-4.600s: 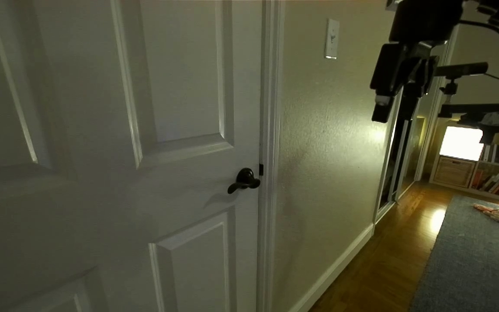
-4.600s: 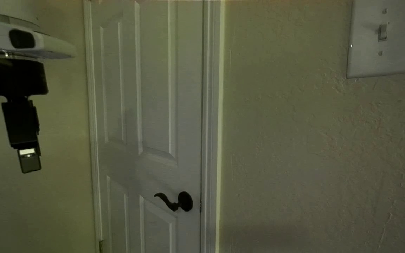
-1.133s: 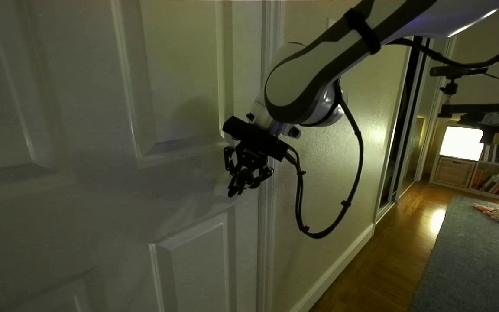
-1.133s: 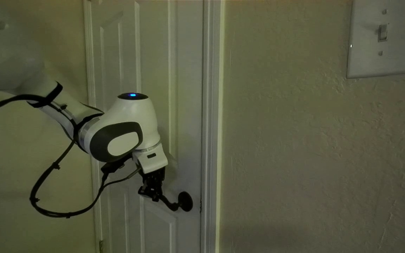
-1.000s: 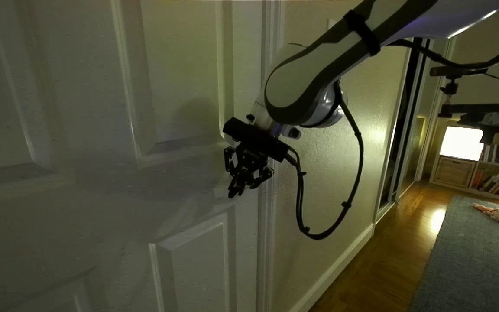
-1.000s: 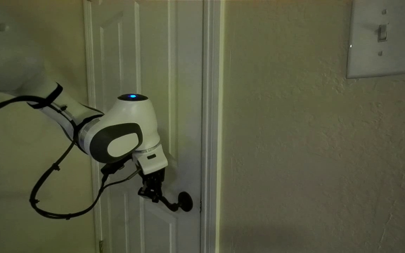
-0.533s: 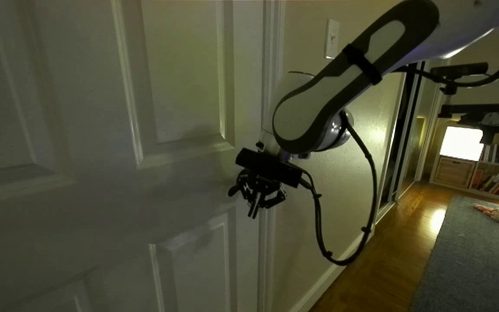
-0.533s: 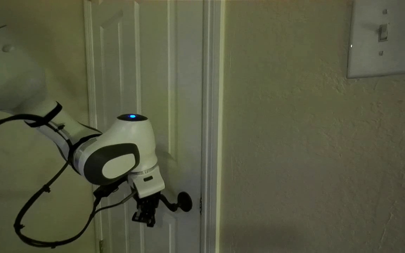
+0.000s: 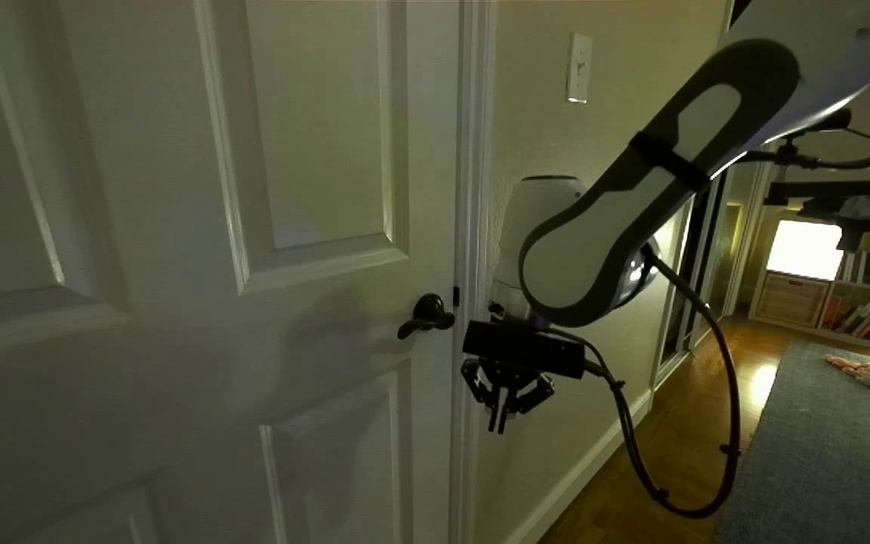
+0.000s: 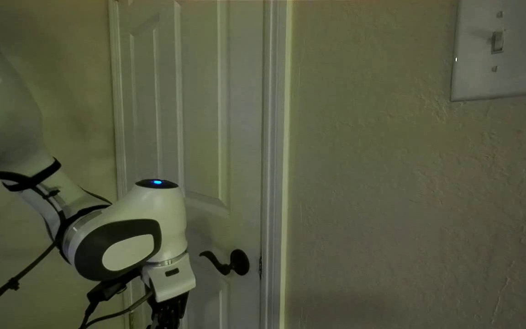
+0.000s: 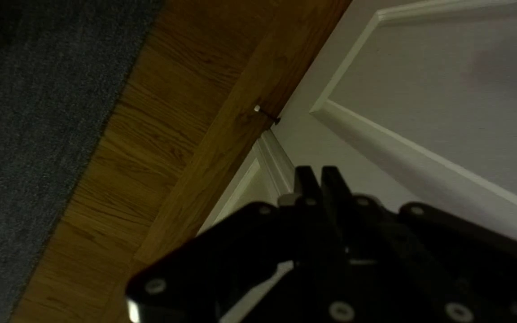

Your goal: Open the door

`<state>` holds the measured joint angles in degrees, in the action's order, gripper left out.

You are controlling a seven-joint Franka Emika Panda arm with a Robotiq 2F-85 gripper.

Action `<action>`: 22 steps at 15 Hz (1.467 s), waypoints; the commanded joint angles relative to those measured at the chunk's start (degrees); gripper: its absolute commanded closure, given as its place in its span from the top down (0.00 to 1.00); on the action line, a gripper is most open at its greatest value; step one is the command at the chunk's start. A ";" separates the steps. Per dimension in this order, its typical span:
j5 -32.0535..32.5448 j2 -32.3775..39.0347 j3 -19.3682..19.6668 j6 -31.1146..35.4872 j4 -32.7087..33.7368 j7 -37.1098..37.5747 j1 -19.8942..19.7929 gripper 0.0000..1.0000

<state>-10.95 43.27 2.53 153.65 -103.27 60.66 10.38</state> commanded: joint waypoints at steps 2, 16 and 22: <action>2.94 -12.46 1.34 2.40 -9.40 -0.64 4.21 0.45; 5.13 -10.91 1.18 0.89 5.89 -0.38 2.43 1.00; 3.41 -5.26 0.09 -0.01 11.57 -1.42 0.88 1.00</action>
<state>-5.90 35.69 3.93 154.61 -94.68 60.50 12.76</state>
